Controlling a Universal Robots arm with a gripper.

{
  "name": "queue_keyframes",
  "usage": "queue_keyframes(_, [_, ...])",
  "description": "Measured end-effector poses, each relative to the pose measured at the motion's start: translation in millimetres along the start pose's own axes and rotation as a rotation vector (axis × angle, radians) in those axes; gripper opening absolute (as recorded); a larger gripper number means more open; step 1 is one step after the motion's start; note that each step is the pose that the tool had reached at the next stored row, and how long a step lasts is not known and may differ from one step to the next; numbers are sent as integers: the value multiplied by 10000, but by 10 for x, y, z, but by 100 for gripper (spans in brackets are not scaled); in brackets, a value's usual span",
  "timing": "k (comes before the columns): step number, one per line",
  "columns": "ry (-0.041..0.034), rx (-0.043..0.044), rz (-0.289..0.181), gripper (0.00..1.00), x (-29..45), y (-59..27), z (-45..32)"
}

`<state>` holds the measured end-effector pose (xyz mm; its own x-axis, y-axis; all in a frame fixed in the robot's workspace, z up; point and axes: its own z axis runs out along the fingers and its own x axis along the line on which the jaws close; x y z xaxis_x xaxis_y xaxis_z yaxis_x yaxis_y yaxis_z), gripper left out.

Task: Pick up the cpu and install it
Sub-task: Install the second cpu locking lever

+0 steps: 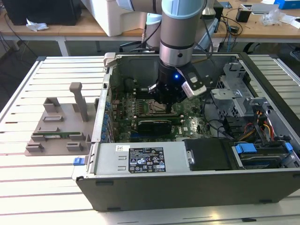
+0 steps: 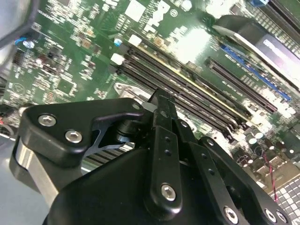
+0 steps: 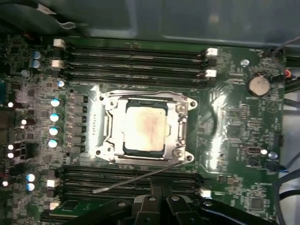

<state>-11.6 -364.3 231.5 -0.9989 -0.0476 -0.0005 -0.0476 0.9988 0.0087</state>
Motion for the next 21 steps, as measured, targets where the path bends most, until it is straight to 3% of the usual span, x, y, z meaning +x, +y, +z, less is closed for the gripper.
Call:
queue_keyframes(1, [-2,-27,2,11,21,1,0])
queue_keyframes(3, [-22,-227,1,11,103,5,1])
queue_keyframes(4, [-29,-282,0,11,126,6,2])
queue_keyframes(6, [-36,-326,2,11,173,9,11])
queue_keyframes(21, [-34,-324,0,11,268,8,187])
